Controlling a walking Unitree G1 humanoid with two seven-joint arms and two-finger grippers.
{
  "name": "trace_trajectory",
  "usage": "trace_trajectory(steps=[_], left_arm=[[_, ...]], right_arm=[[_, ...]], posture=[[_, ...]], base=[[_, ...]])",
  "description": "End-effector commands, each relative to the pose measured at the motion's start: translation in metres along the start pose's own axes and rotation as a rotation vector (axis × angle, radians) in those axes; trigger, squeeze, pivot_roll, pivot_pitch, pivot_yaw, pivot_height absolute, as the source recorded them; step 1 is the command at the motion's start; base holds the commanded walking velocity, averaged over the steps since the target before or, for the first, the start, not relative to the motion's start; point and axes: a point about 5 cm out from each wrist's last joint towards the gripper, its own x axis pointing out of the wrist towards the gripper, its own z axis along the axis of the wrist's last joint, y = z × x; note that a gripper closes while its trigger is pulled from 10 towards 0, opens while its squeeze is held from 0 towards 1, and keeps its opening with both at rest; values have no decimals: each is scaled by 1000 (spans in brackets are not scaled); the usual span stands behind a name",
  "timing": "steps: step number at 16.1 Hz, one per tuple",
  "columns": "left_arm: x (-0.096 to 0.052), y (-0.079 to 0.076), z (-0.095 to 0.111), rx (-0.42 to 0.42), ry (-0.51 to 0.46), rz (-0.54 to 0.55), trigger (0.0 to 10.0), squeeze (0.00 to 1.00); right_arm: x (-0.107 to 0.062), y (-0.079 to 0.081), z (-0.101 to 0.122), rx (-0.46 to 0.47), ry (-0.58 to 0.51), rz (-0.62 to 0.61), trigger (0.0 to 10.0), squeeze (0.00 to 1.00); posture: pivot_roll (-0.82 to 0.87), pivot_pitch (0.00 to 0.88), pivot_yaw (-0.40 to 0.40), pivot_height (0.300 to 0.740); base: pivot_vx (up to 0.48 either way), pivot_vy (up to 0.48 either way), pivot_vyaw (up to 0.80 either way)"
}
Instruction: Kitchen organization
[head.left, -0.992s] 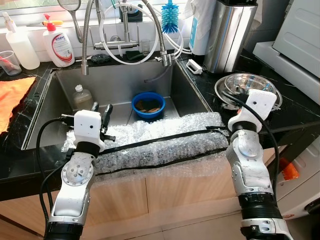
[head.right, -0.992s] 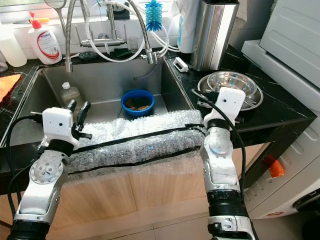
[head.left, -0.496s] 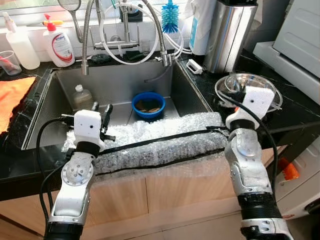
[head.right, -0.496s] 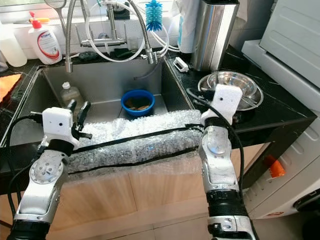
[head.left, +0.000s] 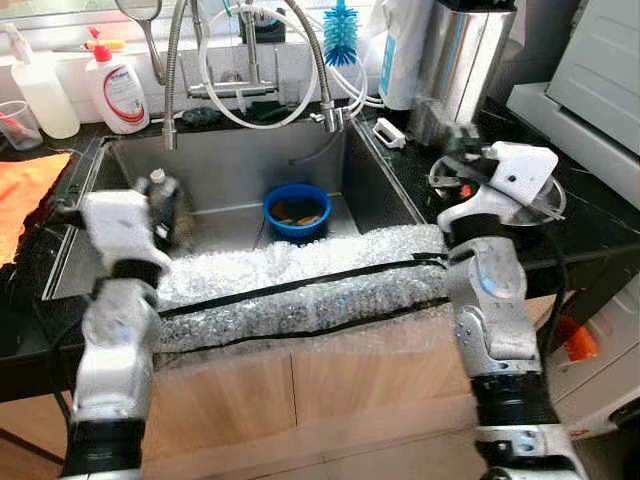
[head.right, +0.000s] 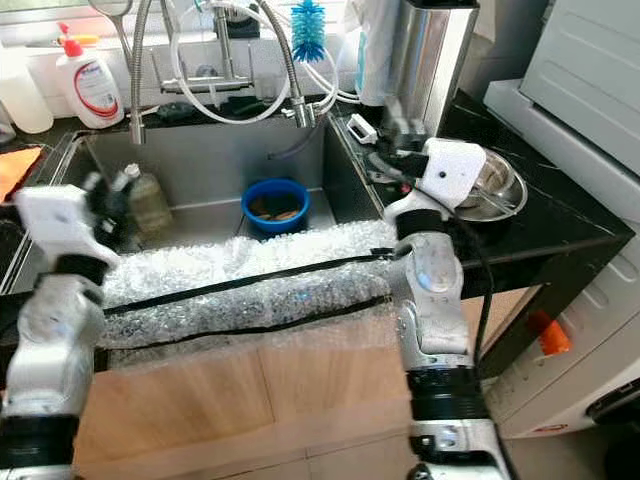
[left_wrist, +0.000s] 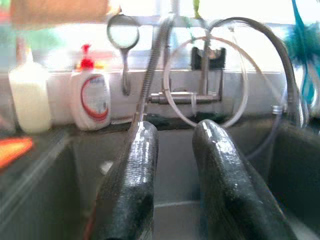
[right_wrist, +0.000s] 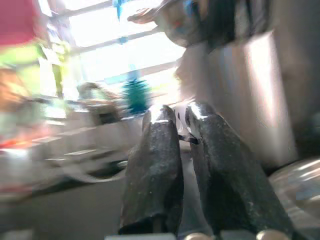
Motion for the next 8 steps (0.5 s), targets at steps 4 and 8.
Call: trace_trajectory(steps=[4,8], left_arm=[[0,-17,6,-346,74,-207,10000,0],[0,-34,9,-647,100,-274,10000,0]], right_arm=[[-2,3,16,297,-39,149,10000,0],[-23,13,18,732,-29,331,10000,0]], posture=[[14,0,-1,740],[11,0,-1,740]], base=[[0,0,0],[0,0,0]])
